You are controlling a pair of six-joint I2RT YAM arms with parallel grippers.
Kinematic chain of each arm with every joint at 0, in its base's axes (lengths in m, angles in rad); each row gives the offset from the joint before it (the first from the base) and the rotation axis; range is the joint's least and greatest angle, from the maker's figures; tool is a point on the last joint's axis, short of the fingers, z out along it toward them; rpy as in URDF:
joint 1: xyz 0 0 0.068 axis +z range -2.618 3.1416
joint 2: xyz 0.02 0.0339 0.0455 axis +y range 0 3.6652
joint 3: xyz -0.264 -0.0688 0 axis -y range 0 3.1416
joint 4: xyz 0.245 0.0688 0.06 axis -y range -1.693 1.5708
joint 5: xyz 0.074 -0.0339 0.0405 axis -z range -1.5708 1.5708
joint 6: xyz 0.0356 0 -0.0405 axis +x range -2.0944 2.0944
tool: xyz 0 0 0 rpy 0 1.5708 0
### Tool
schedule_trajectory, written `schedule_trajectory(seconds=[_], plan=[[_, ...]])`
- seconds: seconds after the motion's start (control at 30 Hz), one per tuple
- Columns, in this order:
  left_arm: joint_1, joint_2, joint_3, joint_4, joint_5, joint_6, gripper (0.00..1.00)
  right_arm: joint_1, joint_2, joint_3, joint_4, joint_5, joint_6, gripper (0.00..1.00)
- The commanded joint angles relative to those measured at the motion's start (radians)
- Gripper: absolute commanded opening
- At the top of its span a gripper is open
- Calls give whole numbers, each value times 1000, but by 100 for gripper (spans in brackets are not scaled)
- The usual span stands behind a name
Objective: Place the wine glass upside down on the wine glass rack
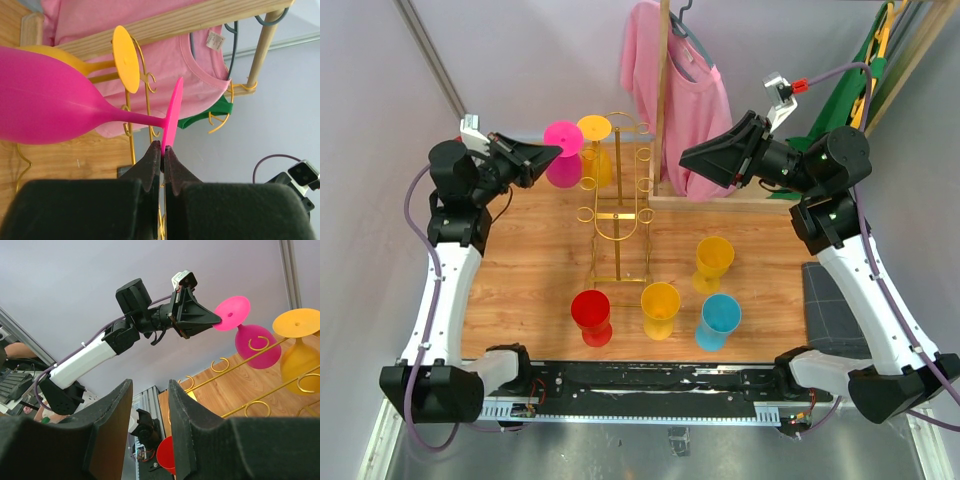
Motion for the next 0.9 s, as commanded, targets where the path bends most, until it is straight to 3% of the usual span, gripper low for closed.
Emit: schedule_trajectory(seconds=[0.0, 0.87], plan=[[-25, 16, 4, 52, 27, -7, 0, -10, -6, 1, 14, 13, -8, 36], [-99, 89, 57, -32, -12, 5, 0, -10, -14, -7, -20, 33, -33, 36]])
